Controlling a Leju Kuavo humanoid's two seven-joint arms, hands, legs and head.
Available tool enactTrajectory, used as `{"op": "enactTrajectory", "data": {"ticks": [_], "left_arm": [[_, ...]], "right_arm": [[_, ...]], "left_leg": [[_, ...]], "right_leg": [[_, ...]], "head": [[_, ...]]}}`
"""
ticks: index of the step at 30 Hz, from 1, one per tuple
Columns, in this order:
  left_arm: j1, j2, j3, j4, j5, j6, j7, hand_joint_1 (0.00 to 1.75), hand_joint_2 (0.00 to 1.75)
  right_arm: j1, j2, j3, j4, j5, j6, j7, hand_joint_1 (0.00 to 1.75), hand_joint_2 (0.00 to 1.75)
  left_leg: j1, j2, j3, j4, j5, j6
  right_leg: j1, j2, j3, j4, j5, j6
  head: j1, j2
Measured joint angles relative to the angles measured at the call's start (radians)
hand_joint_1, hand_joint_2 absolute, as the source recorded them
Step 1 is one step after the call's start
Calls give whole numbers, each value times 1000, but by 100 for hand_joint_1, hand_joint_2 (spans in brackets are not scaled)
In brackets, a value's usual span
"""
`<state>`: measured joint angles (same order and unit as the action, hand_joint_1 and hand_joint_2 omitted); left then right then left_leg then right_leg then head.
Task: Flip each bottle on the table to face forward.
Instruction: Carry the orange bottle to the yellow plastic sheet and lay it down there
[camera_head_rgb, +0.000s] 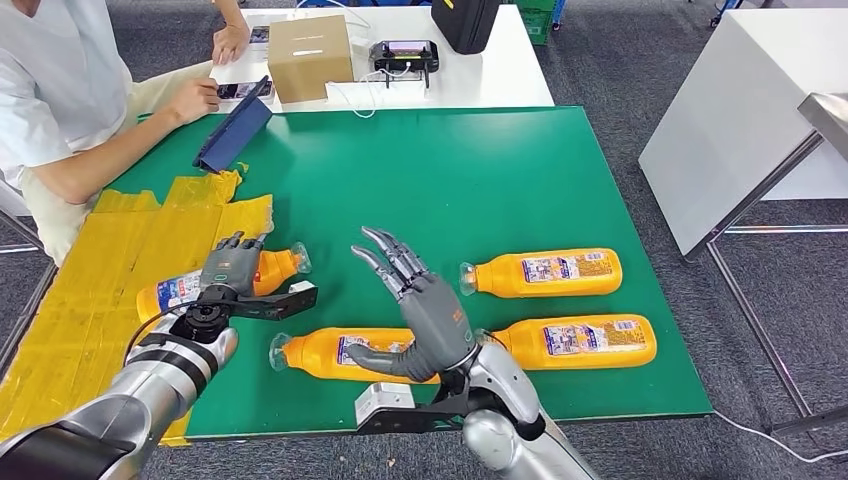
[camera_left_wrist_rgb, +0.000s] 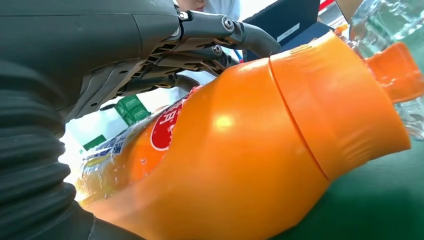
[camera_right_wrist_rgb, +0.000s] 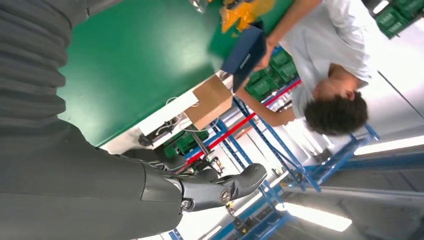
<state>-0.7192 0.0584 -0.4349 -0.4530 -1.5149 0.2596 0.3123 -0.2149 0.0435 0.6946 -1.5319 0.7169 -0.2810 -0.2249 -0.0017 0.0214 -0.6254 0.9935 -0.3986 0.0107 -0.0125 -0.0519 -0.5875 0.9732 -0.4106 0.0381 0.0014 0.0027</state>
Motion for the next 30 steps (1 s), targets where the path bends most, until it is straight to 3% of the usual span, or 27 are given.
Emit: {"op": "enactTrajectory", "data": {"ticks": [10,15,17,19,23,26,30], "left_arm": [[0,-1,0,5,-1,1,3,0,175],[5,-2,16,6,34,24,-33,0,175],[20,-6,44,-4,124,50,-123,0,175],[60,-16,94,-54,296,56,-282,0,175],[224,-45,183,-342,774,-52,-576,0,175],[357,-63,215,-595,1034,-107,-684,0,175],[458,-77,249,-804,1165,-94,-741,0,175]], "right_arm": [[-11,0,15,39,5,1,4,0,175],[-26,-1,22,64,81,45,81,0,175],[-32,-2,25,88,125,66,127,0,175],[-35,-7,27,114,165,87,171,0,175],[-36,-20,34,177,219,128,217,0,175],[-45,-22,48,240,252,141,238,0,175],[-75,-10,68,331,283,144,251,0,175]], "left_leg": [[0,0,0,0,0,0],[0,0,1,0,0,0],[0,0,1,0,0,0],[0,0,1,0,0,0],[-1,1,0,0,-1,1],[-3,3,-2,0,-1,1],[-2,3,-2,0,-2,1]], "right_leg": [[0,0,0,0,0,0],[0,0,1,0,0,0],[0,0,1,0,0,0],[0,0,1,0,0,0],[-1,0,0,0,0,0],[-2,2,-2,-1,0,0],[-1,1,-3,-1,0,0]], "head": [[0,0],[0,0],[0,0],[0,0],[0,0],[0,0],[0,0]]}}
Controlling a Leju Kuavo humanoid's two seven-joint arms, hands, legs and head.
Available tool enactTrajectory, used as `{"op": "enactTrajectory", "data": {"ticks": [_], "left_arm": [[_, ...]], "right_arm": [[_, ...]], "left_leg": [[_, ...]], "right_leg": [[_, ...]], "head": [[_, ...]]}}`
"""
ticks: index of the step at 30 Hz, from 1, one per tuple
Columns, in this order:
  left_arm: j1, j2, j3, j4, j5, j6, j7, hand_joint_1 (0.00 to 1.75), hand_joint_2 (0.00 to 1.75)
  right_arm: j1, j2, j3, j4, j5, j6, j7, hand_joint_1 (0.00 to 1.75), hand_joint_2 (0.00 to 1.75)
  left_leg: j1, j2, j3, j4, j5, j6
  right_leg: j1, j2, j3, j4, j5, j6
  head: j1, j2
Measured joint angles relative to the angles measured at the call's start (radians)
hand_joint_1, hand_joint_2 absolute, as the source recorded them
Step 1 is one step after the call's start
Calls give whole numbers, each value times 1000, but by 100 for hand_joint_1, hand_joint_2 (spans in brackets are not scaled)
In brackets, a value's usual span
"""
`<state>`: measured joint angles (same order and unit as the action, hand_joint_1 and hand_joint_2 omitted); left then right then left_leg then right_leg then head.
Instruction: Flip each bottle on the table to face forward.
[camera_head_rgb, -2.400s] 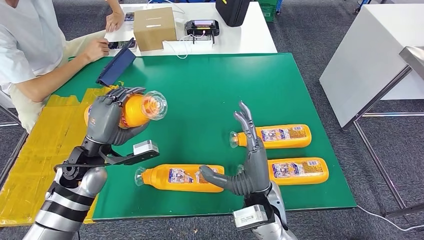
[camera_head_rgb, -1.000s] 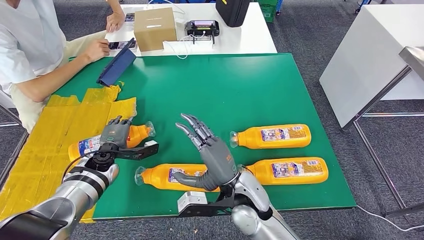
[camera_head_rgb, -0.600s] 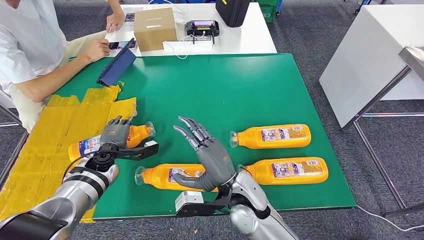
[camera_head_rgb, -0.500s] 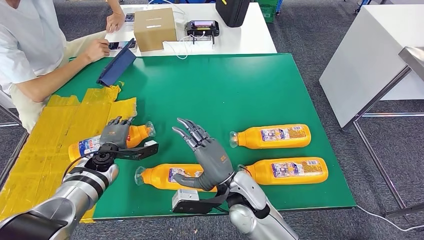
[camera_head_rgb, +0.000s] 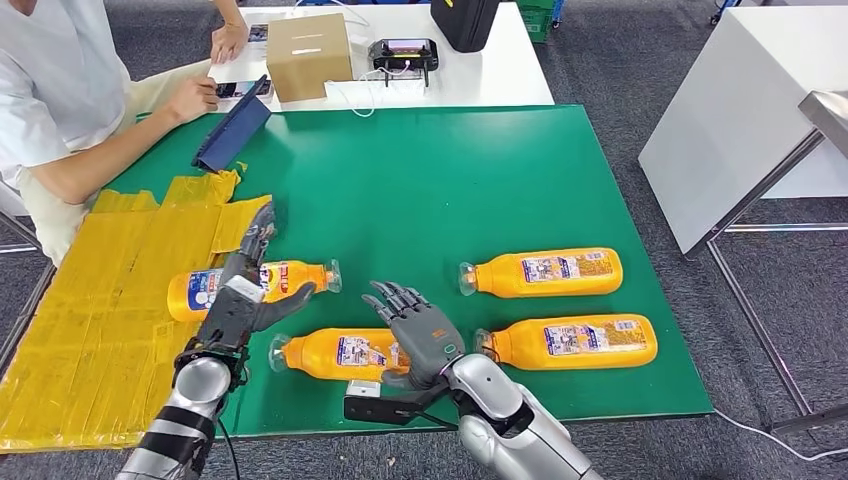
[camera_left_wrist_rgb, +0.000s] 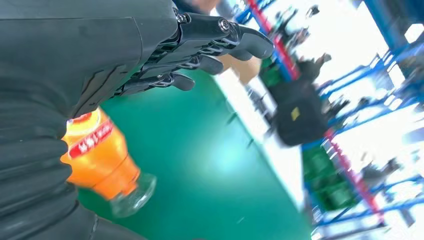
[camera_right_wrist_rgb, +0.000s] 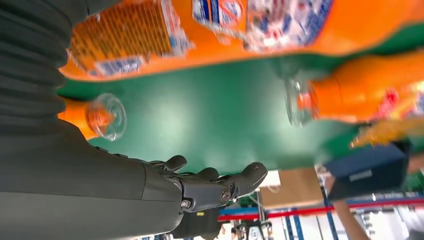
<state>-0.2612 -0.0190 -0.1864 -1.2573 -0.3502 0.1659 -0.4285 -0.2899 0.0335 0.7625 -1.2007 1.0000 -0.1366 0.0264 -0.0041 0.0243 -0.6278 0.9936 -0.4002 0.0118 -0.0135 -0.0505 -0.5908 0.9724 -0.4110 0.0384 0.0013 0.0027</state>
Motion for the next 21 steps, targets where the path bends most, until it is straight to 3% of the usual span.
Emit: {"op": "enactTrajectory", "data": {"ticks": [8,21], "left_arm": [[69,-7,30,-120,69,17,-40,0,175],[82,-37,8,-139,107,13,-66,0,175]], "right_arm": [[-54,30,24,140,23,-3,16,0,175],[-151,113,39,368,13,1,39,0,175]], "left_leg": [[3,0,0,0,1,0],[2,0,0,0,1,0]], "right_leg": [[2,0,0,0,0,0],[1,-1,0,0,0,0]], "head": [[0,0],[0,0]]}}
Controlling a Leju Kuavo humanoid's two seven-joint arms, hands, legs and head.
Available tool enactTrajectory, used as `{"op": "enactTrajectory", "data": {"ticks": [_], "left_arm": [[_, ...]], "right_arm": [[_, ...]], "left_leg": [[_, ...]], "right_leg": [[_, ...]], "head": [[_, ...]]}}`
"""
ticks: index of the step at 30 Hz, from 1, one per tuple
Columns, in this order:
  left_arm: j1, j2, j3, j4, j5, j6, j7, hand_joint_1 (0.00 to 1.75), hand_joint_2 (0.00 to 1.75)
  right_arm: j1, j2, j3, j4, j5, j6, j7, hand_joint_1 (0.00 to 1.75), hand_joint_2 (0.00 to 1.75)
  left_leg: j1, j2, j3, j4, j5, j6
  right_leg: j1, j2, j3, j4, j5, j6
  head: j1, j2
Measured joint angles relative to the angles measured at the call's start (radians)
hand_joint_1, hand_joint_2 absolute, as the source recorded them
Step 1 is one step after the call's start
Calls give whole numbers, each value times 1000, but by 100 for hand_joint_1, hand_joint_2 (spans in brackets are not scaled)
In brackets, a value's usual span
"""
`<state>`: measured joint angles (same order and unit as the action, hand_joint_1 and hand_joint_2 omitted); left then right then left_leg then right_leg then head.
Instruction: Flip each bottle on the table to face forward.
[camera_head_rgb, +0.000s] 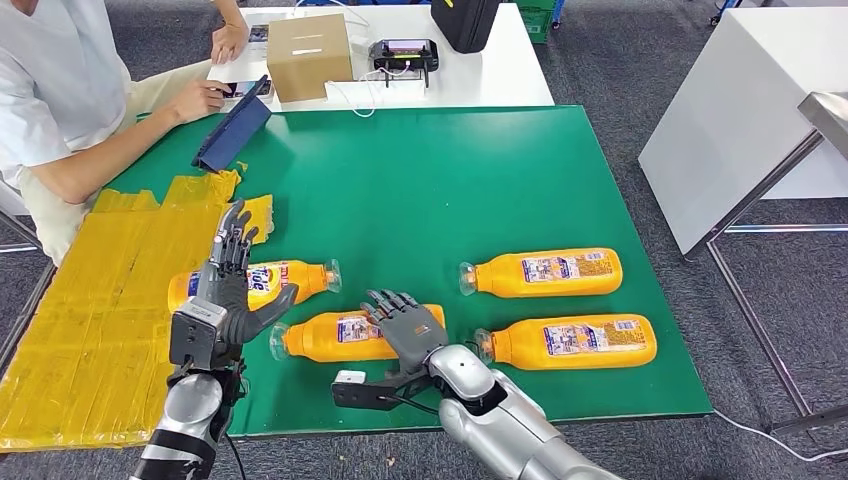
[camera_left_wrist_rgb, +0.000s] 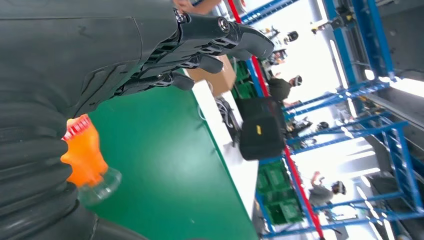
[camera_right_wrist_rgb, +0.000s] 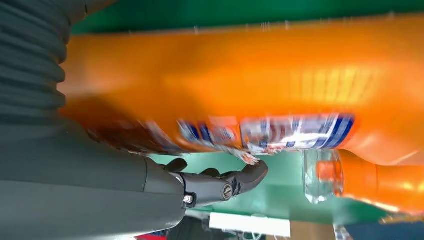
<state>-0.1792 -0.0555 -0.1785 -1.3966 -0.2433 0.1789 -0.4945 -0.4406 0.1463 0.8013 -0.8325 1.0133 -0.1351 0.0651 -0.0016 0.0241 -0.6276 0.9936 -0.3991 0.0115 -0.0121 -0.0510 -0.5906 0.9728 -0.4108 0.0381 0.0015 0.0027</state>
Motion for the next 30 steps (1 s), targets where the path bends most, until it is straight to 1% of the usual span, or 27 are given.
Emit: {"op": "enactTrajectory", "data": {"ticks": [4,8,12,14,15,16,17,18,19,20,21,22,26,28,30], "left_arm": [[1,-6,-25,-12,8,4,-3,0,175],[1,-7,-49,-26,14,10,-11,0,175],[1,-8,-84,-53,21,18,-15,0,175],[1,-8,-100,-65,25,24,-15,0,175],[1,-8,-107,-69,25,26,-15,0,175],[1,-8,-113,-73,26,27,-15,0,175],[1,-8,-117,-75,26,28,-15,0,175],[1,-8,-121,-78,26,28,-15,0,175],[1,-8,-125,-79,27,28,-15,0,175],[1,-8,-128,-81,27,29,-15,0,175],[1,-8,-131,-83,27,29,-15,0,175],[1,-8,-133,-85,28,29,-14,0,175],[2,-8,-137,-94,33,31,-12,0,175],[6,-7,-137,-99,33,33,-11,0,175],[17,-6,-137,-109,33,38,-11,0,175]], "right_arm": [[-37,22,0,71,-14,4,0,0,175],[-74,38,1,137,-26,37,10,0,175],[-114,52,1,210,-32,60,31,10,175],[-130,58,2,241,-31,65,39,10,175],[-136,60,2,253,-30,67,42,17,175],[-141,62,2,264,-29,69,44,35,175],[-145,64,3,273,-29,70,45,68,175],[-149,65,3,281,-28,72,46,106,175],[-152,67,3,288,-25,73,49,141,175],[-155,68,4,294,-22,76,52,164,175],[-157,69,5,300,-19,79,56,172,175],[-160,70,5,305,-19,81,58,175,175],[-164,71,5,312,-29,68,58,175,175],[-161,70,0,312,-40,33,53,175,175],[-150,67,-15,304,-57,-29,44,175,175]], "left_leg": [[0,0,0,0,0,0],[0,0,2,0,0,0],[0,0,6,0,0,0],[0,0,8,0,0,0],[0,0,9,0,0,0],[0,0,10,0,0,0],[0,0,11,0,0,0],[0,0,12,0,-1,0],[0,0,13,0,-1,0],[0,0,14,0,-1,0],[0,0,14,-1,-1,0],[0,0,14,-1,0,0],[0,0,15,0,0,1],[0,0,15,0,1,2],[0,0,14,0,1,2]], "right_leg": [[0,0,0,0,0,0],[0,0,1,0,0,0],[0,0,5,-1,0,0],[0,0,6,-1,0,0],[0,0,6,-1,0,0],[0,0,6,-1,0,0],[0,0,5,-1,-1,-1],[-1,0,4,-1,-1,-1],[-1,0,3,-1,-2,-2],[-1,0,3,-1,-2,-2],[-1,0,3,-1,-2,-2],[-1,0,3,-1,-2,-2],[-1,0,10,-1,0,0],[-1,0,14,-1,0,0],[-1,0,14,-1,1,0]], "head": [[0,0],[0,0],[0,0],[0,0],[0,0],[0,0],[0,0],[0,0],[0,0],[0,0],[0,0],[0,0],[0,0],[0,0],[0,0]]}}
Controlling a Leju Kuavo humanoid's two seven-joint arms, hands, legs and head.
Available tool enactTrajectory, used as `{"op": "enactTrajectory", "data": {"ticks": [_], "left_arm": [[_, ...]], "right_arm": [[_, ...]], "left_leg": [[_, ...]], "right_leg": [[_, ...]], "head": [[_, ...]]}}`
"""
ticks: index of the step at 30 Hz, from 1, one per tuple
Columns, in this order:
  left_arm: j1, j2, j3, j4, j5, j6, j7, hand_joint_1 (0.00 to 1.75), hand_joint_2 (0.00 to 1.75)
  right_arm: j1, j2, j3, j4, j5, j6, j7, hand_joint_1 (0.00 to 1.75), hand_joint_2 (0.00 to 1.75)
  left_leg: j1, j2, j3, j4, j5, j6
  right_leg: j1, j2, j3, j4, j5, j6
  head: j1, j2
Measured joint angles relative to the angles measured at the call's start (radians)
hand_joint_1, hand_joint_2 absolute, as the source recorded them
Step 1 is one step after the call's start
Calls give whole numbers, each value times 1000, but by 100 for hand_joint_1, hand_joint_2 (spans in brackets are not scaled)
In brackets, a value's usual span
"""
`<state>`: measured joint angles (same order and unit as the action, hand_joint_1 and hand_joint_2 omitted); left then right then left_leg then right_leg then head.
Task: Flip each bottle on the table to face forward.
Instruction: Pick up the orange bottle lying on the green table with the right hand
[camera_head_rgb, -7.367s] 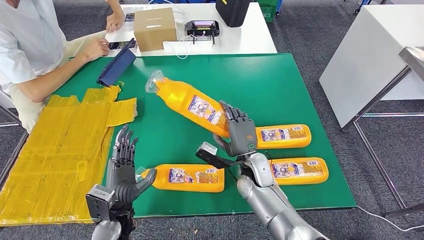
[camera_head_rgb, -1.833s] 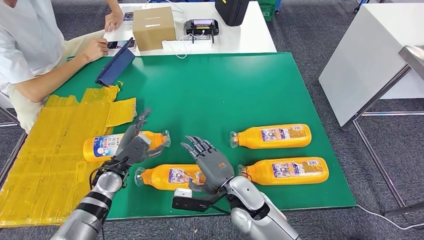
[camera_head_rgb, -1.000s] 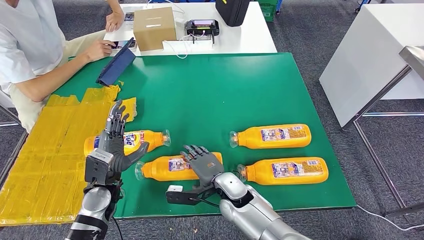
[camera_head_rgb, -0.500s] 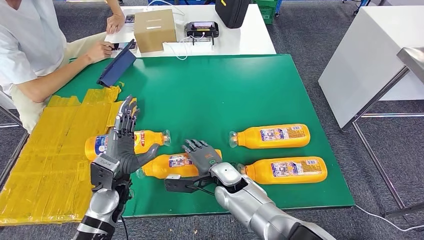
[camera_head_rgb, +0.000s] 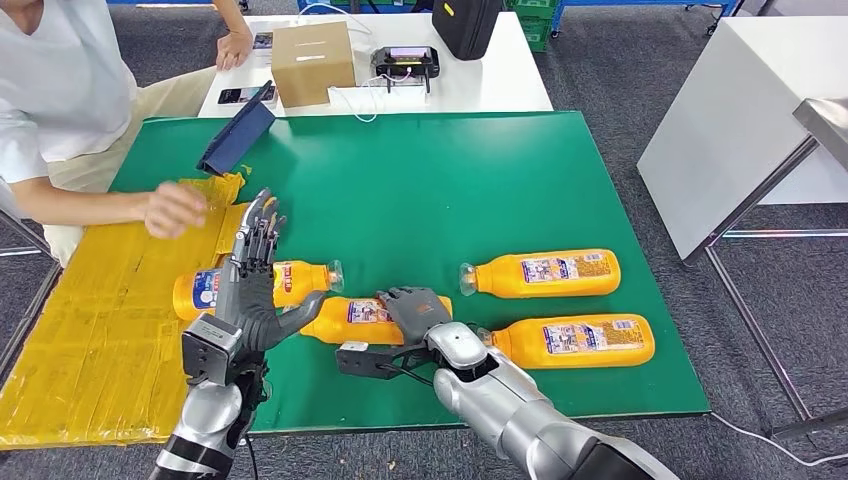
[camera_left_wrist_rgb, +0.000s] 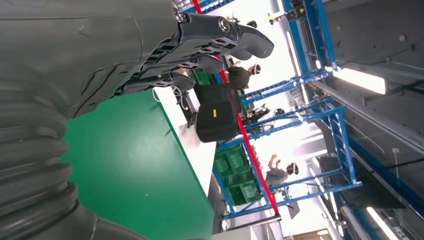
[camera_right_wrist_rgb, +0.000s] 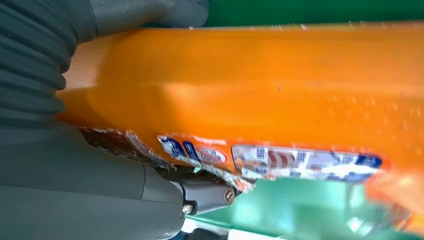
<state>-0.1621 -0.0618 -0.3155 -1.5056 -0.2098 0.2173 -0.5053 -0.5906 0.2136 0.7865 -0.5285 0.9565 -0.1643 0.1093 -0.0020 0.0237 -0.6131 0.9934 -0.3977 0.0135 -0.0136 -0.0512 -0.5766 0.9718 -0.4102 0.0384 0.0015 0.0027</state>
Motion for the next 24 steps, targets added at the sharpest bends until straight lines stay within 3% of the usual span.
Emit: {"op": "enactTrajectory", "data": {"ticks": [4,8,13,19,22,24], "left_arm": [[39,2,1,-35,-9,7,4,0,175],[78,3,1,-70,-27,8,10,0,175],[100,3,1,-89,-33,9,13,0,175],[123,4,-3,-93,-57,12,29,0,175],[137,5,-20,-93,-80,23,40,0,175],[143,5,-32,-93,-88,28,43,0,175]], "right_arm": [[63,-22,-57,-87,-38,-129,-28,175,175],[173,-54,-140,-277,-82,-254,-90,175,175],[257,-80,-215,-454,-107,-299,-131,175,175],[396,-77,-332,-699,-256,-504,-347,175,175],[473,-51,-426,-847,-344,-529,-475,175,175],[507,-34,-478,-922,-371,-531,-516,175,175]], "left_leg": [[0,0,-3,0,0,0],[0,0,-7,0,0,0],[0,0,-10,0,0,0],[0,-3,-13,0,-1,0],[-1,-3,-15,0,-1,0],[-1,-3,-15,0,-1,0]], "right_leg": [[0,0,-2,0,0,0],[0,0,-6,0,0,0],[0,0,-10,0,0,0],[0,-1,-12,0,-1,0],[0,-1,-14,0,-1,0],[0,-1,-14,0,-1,0]], "head": [[0,0],[0,0],[0,0],[0,0],[0,0],[0,0]]}}
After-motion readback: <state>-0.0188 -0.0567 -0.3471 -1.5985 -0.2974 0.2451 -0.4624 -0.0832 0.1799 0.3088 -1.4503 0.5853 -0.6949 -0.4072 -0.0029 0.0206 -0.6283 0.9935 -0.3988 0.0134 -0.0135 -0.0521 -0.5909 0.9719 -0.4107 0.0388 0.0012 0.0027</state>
